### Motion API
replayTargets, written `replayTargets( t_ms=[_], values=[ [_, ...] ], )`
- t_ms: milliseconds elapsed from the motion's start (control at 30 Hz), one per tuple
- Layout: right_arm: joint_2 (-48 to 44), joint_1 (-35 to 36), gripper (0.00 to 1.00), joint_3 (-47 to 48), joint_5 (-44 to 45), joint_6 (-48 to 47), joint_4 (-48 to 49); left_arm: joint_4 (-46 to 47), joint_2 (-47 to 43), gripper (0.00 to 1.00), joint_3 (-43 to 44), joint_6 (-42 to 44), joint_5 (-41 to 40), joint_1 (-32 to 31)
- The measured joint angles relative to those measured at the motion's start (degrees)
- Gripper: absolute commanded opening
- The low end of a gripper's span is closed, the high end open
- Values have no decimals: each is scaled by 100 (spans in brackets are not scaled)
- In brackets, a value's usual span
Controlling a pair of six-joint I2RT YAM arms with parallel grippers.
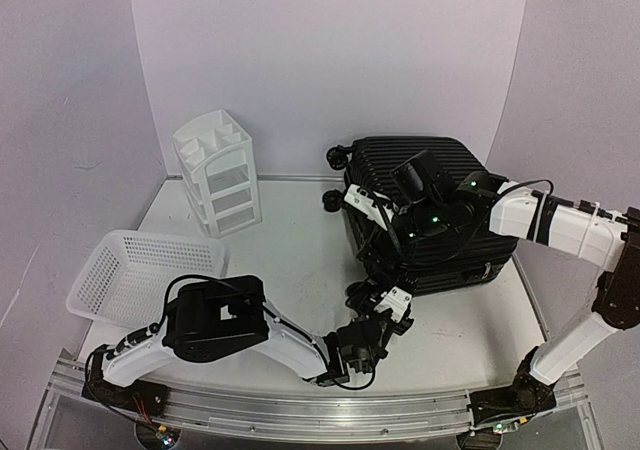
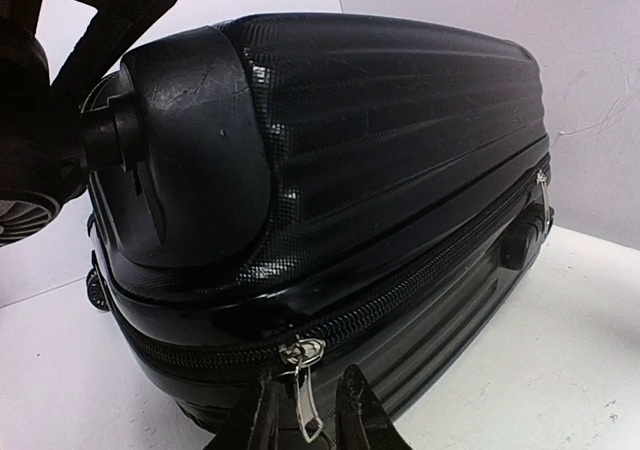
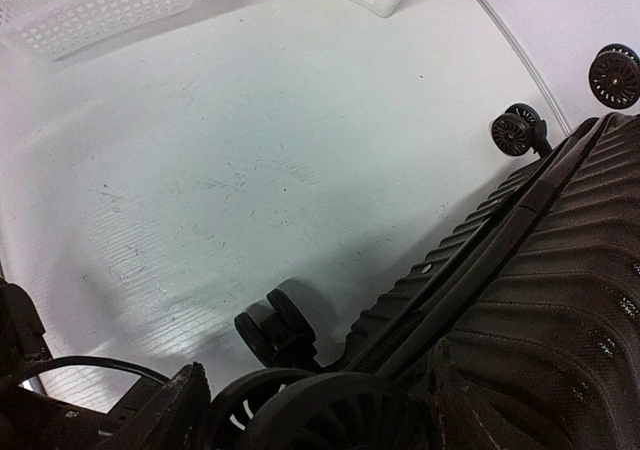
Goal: Open, take out, and arrange the luggage
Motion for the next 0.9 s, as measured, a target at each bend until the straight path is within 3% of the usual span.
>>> replayTargets(
  t_ms=[200,667,900],
  values=[
    [0,0,0,0,0,9,2,-22,0,10,0,-28,11,4],
    [0,0,0,0,0,15,4,-658,0,2,2,-205,59,59],
    [0,0,0,0,2,28,15,-664,-4,12,-44,-428,203,87]
  ],
)
